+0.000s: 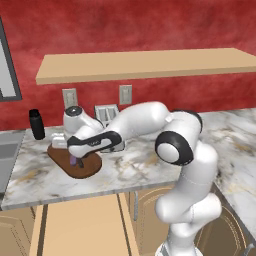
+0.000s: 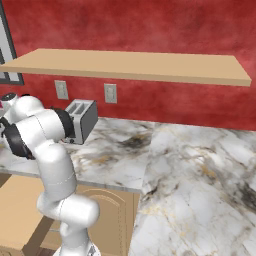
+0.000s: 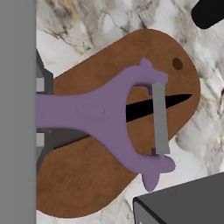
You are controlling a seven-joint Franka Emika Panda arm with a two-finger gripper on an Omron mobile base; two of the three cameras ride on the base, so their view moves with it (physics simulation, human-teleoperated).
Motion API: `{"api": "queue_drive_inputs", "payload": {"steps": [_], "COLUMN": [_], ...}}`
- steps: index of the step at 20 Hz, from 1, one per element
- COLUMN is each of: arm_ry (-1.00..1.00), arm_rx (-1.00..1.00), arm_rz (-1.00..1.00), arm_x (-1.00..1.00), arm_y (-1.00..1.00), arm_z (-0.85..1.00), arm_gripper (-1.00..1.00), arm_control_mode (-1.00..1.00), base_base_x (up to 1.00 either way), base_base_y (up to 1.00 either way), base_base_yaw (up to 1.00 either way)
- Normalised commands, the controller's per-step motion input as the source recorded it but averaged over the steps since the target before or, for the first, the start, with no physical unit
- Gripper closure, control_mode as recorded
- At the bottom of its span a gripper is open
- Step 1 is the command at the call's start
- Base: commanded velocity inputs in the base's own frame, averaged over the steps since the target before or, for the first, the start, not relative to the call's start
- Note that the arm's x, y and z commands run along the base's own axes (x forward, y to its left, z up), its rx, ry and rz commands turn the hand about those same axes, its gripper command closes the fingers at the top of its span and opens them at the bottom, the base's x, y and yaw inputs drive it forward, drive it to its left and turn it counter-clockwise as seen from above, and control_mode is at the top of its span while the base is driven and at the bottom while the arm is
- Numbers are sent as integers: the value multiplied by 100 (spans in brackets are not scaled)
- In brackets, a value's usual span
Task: Open the drawer on the left and place the cutting tools on the cutting board.
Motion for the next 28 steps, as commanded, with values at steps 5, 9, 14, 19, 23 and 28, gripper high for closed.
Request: {"api": "queue_drive_inputs", "payload": {"steps": [5,9,14,19,23,28], "arm_ry": [0,0,0,-10,-20,-19], "arm_rx": [0,0,0,0,0,7], "arm_rz": [0,0,0,0,0,-2], "arm_x": [19,57,16,-50,-100,-100], "arm_y": [0,1,0,-2,-76,-100], "arm_z": [-17,-3,0,19,12,0], "arm_gripper": [100,-100,-100,-100,-100,-100], "arm_control_mode": [-100,-100,-100,-100,-100,-100], "base_base_x": [0,0,0,0,0,0], "base_base_y": [0,0,0,0,0,0], "base_base_yaw": [0,0,0,0,0,0]}}
